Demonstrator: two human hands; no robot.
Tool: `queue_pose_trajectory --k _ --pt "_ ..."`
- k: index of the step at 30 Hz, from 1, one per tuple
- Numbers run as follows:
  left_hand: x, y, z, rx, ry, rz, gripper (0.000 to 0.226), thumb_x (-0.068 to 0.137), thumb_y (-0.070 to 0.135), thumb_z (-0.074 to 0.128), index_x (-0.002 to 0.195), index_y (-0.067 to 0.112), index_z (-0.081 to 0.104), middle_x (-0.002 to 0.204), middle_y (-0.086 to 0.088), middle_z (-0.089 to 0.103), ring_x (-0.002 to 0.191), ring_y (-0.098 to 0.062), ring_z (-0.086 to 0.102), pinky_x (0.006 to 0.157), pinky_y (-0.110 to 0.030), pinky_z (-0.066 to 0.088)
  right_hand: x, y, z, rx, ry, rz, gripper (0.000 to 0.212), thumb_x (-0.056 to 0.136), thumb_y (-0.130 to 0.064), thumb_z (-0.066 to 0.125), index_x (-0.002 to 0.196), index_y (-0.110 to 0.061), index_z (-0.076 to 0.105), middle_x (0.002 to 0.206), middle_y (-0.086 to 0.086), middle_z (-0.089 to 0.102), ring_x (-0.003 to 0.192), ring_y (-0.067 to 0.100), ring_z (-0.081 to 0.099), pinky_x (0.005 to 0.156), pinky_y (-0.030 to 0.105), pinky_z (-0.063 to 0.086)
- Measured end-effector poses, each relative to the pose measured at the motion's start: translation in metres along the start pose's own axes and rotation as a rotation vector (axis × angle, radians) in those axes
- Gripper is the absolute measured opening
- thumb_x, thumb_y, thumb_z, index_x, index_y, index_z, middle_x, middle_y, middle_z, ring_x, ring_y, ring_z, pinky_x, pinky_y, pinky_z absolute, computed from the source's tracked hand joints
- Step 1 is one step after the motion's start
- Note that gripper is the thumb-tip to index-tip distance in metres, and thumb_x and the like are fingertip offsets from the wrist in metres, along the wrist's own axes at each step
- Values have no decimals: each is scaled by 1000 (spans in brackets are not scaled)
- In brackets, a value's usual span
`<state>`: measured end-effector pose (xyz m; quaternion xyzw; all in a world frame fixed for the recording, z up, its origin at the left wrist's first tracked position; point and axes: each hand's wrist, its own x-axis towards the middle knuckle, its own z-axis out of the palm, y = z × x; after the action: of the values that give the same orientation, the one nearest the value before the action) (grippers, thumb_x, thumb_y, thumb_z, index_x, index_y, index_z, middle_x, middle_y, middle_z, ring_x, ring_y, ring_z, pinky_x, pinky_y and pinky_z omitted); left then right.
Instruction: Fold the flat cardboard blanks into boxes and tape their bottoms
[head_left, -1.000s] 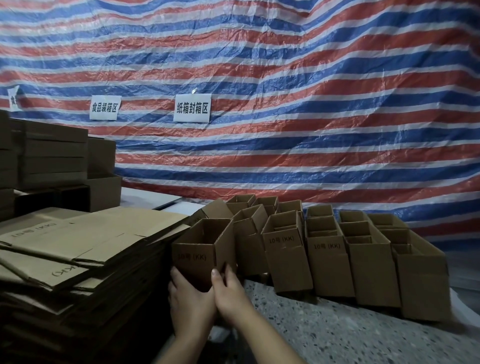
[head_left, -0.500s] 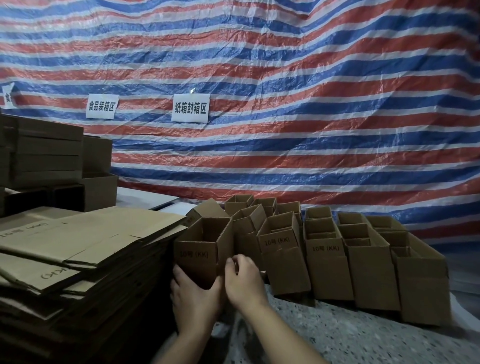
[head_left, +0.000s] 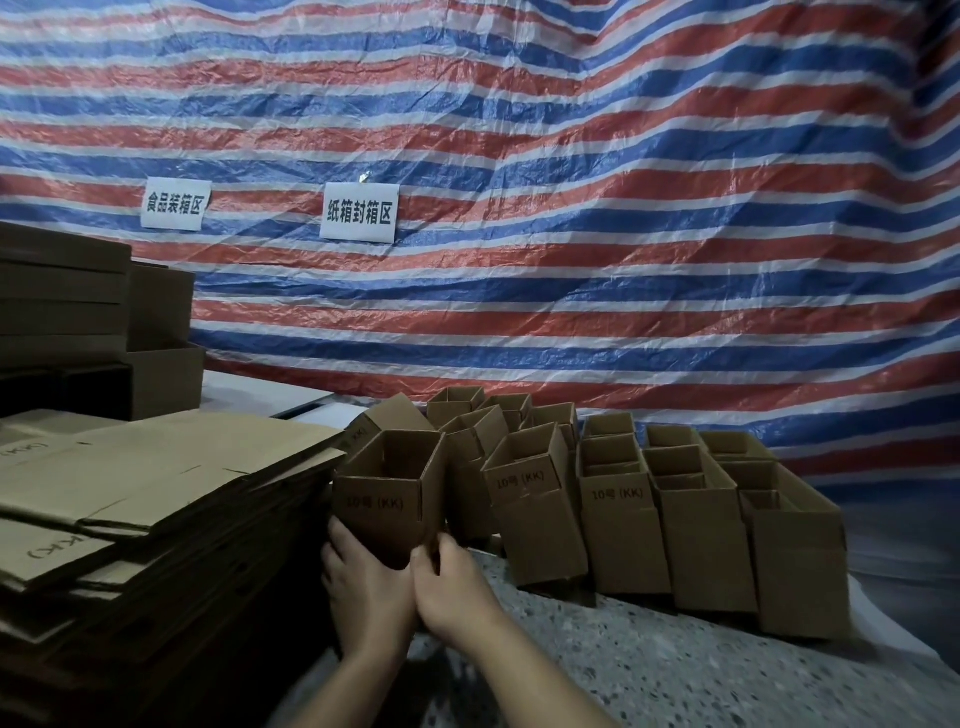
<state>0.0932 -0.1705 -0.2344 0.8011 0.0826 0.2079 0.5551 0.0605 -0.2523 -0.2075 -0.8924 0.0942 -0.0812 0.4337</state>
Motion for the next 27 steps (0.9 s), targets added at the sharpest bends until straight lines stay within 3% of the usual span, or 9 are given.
queue_pose_trajectory --k 3,8,14,21,27 --pt "1 -5 1 -27 3 18 114 71 37 84 156 16 10 154 -18 29 137 -39 35 108 -54 38 -2 2 -3 -28 -39 17 54 103 -52 35 150 -25 39 146 0 49 133 20 47 104 32 38" --pt "11 0 7 -39 -7 -27 111 71 38 85 154 11 16 150 -23 34 134 -43 39 103 -55 41 -4 2 -1 -19 -75 18 58 103 -55 32 153 -27 34 154 -1 41 140 20 41 114 38 35" --pt "24 -1 17 -8 -55 -23 105 74 39 82 153 11 20 142 -24 42 127 -42 46 96 -54 47 -6 14 -5 -41 -116 18 64 101 -56 35 157 -28 25 160 -1 33 146 22 32 115 38 29" --pt "31 4 20 31 -131 -85 99 78 53 73 154 18 18 132 -22 53 119 -40 55 96 -51 49 -6 20 -10 -35 -120 44 67 101 -57 36 159 -27 22 164 -2 27 150 22 27 118 41 27" --pt "30 5 14 80 -161 -64 113 73 65 71 155 18 10 135 -20 53 120 -39 55 94 -49 50 -13 20 -13 -13 -101 49 67 99 -58 37 158 -27 24 162 -2 31 147 21 33 115 40 32"
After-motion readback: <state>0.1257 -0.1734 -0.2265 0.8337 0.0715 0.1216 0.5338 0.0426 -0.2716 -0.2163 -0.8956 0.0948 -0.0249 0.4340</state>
